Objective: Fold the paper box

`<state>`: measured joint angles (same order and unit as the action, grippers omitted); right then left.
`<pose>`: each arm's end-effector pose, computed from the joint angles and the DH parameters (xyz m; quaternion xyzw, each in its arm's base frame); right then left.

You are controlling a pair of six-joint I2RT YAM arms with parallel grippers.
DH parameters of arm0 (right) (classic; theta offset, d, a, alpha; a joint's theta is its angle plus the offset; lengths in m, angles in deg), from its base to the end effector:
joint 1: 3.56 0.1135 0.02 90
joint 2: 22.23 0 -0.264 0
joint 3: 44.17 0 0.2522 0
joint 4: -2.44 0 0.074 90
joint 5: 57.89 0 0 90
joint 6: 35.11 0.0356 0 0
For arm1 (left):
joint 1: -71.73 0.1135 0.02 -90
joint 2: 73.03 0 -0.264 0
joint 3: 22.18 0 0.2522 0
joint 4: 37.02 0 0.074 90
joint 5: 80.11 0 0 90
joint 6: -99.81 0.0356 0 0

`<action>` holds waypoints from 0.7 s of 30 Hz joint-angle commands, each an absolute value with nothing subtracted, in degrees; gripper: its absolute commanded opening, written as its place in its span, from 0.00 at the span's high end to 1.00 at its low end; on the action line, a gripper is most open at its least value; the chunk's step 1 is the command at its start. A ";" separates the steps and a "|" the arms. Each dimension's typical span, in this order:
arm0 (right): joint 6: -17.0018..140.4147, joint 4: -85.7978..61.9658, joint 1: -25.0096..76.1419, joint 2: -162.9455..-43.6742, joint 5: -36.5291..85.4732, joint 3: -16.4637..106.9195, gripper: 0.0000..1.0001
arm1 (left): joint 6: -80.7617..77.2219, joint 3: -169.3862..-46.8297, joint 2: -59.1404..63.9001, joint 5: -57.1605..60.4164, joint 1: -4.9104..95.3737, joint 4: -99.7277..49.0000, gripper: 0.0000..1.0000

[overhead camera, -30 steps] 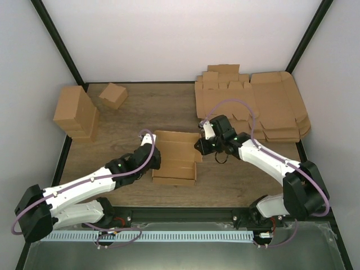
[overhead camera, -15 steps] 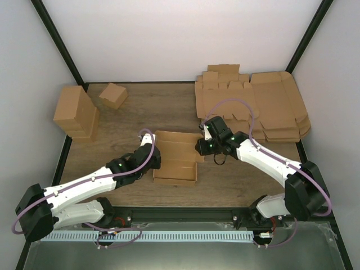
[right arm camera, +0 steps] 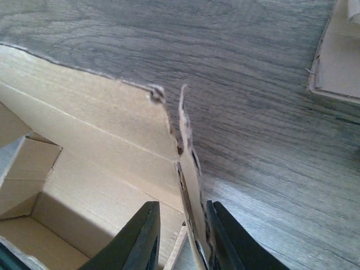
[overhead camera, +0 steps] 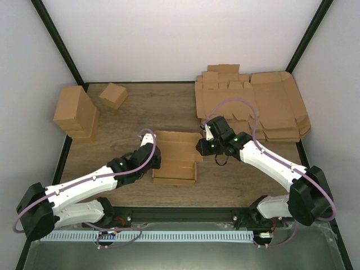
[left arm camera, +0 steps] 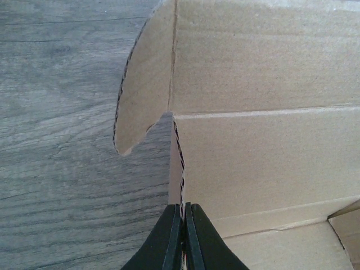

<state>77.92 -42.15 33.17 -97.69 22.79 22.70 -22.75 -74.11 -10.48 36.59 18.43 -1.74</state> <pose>0.2117 0.1652 0.2440 -0.1383 0.9359 0.2237 0.2345 0.1442 -0.1667 0.2253 0.0771 0.9027 -0.0921 0.4132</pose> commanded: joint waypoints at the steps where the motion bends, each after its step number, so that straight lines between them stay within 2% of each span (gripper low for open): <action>1: 77.60 -42.39 33.79 -97.46 20.71 24.88 0.76 | -22.32 -75.74 -9.96 37.13 18.29 -2.28 0.96; 15: 80.37 -46.45 34.85 -97.86 21.73 27.27 0.99 | -23.67 -75.11 -9.19 34.49 18.24 -4.13 0.96; 21: 84.32 -41.72 34.85 -97.90 27.57 27.64 0.99 | -23.93 -72.08 -8.86 35.08 18.24 -11.20 0.96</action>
<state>80.80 -45.58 34.20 -97.76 23.12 24.40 -23.18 -73.83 -9.39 35.14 18.43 -4.50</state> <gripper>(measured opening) 0.027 0.039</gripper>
